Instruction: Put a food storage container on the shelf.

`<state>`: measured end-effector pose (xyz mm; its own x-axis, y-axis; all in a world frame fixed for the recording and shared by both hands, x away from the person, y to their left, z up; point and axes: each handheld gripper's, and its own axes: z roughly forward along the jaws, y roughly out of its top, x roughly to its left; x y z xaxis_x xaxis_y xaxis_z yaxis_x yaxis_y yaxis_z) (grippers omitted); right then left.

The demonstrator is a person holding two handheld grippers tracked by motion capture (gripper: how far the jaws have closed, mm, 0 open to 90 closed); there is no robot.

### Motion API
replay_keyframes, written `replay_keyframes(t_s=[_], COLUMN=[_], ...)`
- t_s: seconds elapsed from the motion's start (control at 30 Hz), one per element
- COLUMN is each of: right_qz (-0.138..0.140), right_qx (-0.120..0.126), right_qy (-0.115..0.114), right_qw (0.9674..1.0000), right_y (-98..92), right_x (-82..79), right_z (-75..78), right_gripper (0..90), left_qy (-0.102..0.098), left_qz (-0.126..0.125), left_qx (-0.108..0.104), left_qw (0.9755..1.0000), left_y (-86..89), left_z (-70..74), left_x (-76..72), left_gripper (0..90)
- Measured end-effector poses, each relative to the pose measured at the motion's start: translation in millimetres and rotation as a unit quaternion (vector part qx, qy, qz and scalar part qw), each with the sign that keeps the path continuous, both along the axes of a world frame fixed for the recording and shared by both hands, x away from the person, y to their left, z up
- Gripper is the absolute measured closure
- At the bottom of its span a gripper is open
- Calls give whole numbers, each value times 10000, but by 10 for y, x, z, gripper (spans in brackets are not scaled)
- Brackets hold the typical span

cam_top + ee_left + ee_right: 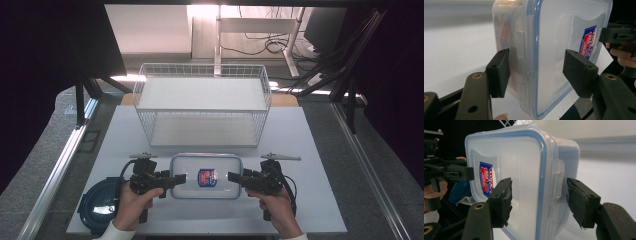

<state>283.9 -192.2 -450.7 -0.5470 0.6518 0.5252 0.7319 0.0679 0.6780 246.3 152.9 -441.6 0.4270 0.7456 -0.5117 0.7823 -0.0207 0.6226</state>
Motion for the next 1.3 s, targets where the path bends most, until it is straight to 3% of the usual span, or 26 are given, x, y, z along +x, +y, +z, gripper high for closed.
replay_keyframes(t_s=[0.17, 0.37, 0.63, 1.03, 1.3], right_qz=[2, 22, 55, 27, 53], right_qx=[1, -43, -156, -104, -70], right_qy=[-281, -458, -635, -830, -956], right_qw=[9996, 9989, 9978, 9965, 9954], right_y=[-7, -17, 11, -2, -3], right_x=[-50, -87, -97, -74, 23], right_z=[134, 232, 339, 578, 771], right_gripper=[389, 389, 391, 392, 393], left_qy=[-176, -304, -279, -515, -605], left_qz=[11, -13, -50, -91, -96], left_qx=[-21, -23, -124, -69, -49], left_qw=[9998, 9995, 9995, 9986, 9981], left_y=[-6, -16, 30, 14, 24], left_z=[88, 159, 205, 485, 692], left_x=[-42, -61, -49, 12, 111], left_gripper=[400, 400, 400, 400, 401])
